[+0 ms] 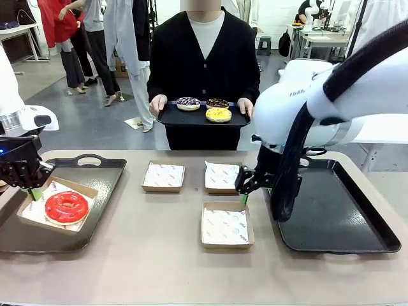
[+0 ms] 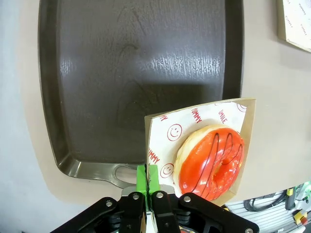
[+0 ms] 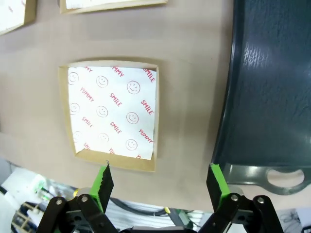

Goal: Individually package the donuts and arrange them on the tray.
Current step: Place the picked Paper togo box on the Handle tray while simultaneously picking up another Paper togo box from the table with the other hand.

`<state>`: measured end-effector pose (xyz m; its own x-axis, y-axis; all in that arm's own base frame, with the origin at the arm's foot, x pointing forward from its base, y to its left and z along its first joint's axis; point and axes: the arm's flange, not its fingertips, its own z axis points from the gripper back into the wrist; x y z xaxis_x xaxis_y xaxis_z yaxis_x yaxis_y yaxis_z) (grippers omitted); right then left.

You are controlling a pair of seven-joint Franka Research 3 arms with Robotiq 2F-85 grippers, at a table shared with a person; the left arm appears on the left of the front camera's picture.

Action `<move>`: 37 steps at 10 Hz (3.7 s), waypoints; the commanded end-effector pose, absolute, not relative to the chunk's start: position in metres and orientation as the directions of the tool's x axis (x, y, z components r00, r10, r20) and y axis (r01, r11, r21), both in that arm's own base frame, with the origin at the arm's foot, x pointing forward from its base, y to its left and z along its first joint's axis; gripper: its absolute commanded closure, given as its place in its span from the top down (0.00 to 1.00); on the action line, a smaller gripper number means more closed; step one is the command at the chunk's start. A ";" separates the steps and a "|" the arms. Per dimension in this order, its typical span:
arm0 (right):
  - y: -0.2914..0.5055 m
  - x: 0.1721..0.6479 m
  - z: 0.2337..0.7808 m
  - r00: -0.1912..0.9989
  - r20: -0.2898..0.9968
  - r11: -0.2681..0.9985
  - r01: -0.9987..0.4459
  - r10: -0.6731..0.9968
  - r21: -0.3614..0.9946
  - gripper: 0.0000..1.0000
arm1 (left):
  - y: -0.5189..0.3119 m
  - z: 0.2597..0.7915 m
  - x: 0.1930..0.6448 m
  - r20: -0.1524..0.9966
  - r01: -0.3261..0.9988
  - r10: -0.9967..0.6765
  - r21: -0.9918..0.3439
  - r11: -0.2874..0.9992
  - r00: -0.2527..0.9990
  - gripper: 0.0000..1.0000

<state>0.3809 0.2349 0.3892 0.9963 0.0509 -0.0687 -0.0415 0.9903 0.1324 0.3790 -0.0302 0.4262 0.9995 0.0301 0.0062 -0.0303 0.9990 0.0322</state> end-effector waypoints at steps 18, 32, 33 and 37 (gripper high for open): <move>0.264 0.381 0.309 0.998 0.003 0.997 0.066 -0.066 0.046 1.00 | -0.021 0.389 0.394 0.007 -0.036 0.036 0.035 0.999 0.999 0.01; 0.263 0.382 0.308 0.998 -0.001 0.997 0.057 -0.057 0.052 1.00 | -0.029 0.367 0.412 -0.017 -0.030 0.031 0.049 0.998 0.999 0.01; 0.263 0.382 0.308 0.999 -0.001 0.997 0.052 -0.052 0.054 1.00 | -0.030 0.367 0.413 -0.022 -0.030 0.031 0.053 0.998 0.999 0.01; 0.261 0.380 0.309 0.999 -0.006 0.997 0.043 -0.043 0.056 0.36 | -0.032 0.367 0.414 -0.028 -0.013 0.013 0.032 0.999 1.000 1.00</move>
